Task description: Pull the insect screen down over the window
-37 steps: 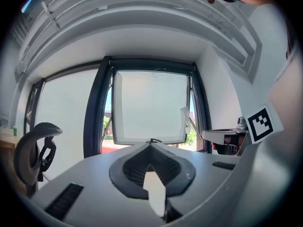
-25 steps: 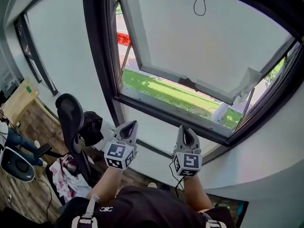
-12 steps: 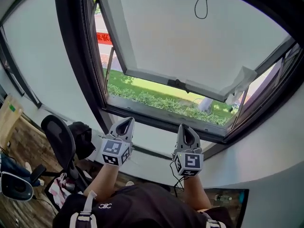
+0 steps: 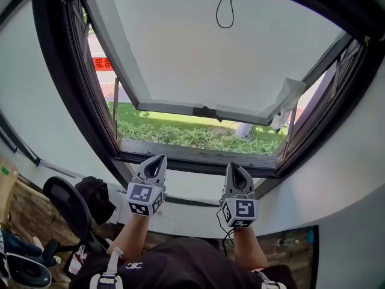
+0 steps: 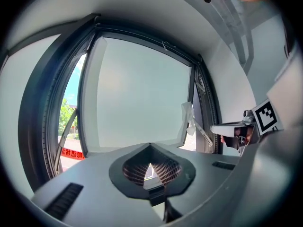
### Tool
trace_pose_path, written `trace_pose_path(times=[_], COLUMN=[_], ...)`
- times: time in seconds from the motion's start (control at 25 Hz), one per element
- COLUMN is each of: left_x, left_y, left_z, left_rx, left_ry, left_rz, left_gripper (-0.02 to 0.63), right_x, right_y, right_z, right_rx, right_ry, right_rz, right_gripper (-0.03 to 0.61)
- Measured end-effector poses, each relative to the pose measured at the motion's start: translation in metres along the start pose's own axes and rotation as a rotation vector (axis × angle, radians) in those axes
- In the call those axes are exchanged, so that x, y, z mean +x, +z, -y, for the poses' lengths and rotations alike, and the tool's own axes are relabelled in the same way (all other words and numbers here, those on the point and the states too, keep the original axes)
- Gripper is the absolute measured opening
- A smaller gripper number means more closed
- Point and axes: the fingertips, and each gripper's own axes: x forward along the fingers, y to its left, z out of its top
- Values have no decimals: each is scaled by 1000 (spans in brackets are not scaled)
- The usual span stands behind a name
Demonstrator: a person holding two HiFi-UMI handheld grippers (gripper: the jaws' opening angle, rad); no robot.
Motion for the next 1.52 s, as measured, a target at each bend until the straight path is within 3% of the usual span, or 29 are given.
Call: trace_pose_path(times=[0.28, 0.48, 0.56, 0.6, 0.64, 0.88, 1.16, 1.4, 1.52], left_x=[17, 21, 20, 19, 17, 3, -14, -19, -15], left_y=[13, 53, 75, 88, 102, 192, 288, 364, 392], left_z=[10, 16, 14, 13, 13, 4, -16, -50, -63], left_rx=[118, 449, 569, 615, 651, 843, 1086, 1209, 1252], left_ry=[-35, -32, -1, 9, 18, 63, 135, 213, 232], left_rz=[6, 50, 74, 89, 108, 205, 254, 237, 197], left_gripper=[2, 3, 13, 66, 111, 184, 199, 174, 173], right_x=[-3, -7, -10, -13, -15, -30, -38, -29, -21], right_y=[-4, 16, 38, 51, 64, 160, 251, 307, 335], right_z=[24, 48, 59, 66, 72, 104, 129, 137, 142], right_rx=[-80, -281, -361, -398, -432, -664, -872, -1009, -1030], right_ry=[-53, -104, -125, -130, -131, -156, -180, -186, -204], right_rz=[-45, -21, 1, 7, 15, 110, 129, 103, 97], right_gripper=[2, 3, 5, 18, 45, 144, 179, 179, 175])
